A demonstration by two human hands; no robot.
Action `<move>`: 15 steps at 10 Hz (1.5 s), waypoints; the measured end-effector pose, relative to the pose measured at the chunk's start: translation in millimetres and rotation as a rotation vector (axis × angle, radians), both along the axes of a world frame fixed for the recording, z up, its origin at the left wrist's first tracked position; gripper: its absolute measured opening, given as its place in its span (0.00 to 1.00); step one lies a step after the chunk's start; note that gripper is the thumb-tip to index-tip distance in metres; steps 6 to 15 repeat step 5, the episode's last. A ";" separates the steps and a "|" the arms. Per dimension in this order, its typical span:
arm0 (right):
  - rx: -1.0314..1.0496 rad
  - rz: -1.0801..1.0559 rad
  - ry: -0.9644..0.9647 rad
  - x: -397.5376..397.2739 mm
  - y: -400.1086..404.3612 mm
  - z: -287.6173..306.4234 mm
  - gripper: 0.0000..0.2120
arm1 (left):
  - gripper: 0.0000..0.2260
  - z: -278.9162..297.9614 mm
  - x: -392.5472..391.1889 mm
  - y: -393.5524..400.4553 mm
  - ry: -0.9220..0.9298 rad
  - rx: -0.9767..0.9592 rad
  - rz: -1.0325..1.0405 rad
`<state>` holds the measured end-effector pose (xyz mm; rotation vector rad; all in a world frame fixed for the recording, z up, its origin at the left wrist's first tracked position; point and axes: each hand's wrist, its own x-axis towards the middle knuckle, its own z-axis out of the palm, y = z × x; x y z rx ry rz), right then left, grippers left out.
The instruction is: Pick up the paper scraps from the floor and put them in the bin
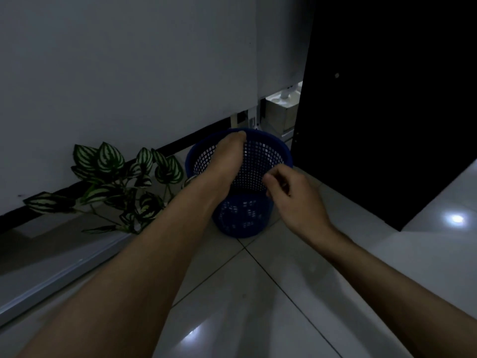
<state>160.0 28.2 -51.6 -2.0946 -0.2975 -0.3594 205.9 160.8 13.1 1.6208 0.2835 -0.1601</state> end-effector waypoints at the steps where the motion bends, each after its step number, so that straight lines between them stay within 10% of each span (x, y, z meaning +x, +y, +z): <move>1: -0.105 0.047 0.072 -3.4 -2.9 14.7 0.05 | 0.15 10.0 -18.7 9.5 -0.128 0.048 -0.059; 5: -0.221 0.294 -0.026 -35.5 59.2 147.7 0.17 | 0.21 135.9 -127.3 123.7 -0.574 0.681 0.082; 15: -0.221 0.294 -0.026 -35.5 59.2 147.7 0.17 | 0.21 135.9 -127.3 123.7 -0.574 0.681 0.082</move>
